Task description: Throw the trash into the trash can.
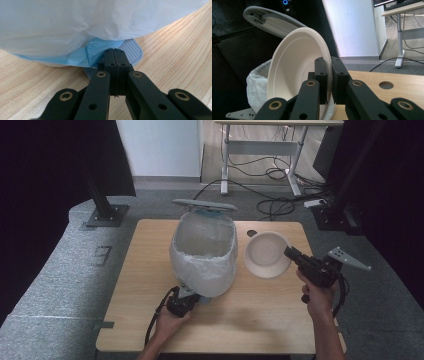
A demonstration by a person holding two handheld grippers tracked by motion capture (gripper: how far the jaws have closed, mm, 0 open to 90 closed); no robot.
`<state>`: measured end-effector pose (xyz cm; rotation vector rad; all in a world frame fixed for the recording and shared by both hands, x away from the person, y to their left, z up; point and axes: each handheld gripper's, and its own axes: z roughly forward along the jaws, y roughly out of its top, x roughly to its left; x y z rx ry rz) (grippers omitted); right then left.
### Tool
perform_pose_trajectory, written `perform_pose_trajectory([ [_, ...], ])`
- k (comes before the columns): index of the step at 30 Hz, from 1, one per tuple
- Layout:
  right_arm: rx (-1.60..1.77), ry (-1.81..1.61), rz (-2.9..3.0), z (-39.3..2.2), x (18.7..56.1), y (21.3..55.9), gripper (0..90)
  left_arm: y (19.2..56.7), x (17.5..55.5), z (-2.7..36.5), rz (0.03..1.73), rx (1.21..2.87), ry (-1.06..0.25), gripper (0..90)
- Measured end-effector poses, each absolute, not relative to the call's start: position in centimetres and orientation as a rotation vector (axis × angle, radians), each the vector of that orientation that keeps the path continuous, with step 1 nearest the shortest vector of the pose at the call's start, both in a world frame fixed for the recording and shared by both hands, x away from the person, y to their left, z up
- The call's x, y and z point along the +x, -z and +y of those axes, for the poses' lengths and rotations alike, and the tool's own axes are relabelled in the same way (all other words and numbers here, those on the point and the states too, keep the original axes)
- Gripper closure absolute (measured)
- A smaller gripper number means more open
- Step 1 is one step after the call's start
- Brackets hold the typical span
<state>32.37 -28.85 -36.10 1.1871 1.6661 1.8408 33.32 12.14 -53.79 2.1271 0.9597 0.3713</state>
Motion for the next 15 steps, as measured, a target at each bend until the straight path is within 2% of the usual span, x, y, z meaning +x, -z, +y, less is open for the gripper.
perform_pose_trajectory([
  [15, 1.151, -1.852, 1.668, -27.8, 32.9, 34.2, 84.1, 53.8, 33.3, 12.1, 0.959, 2.127, -0.371, 90.0],
])
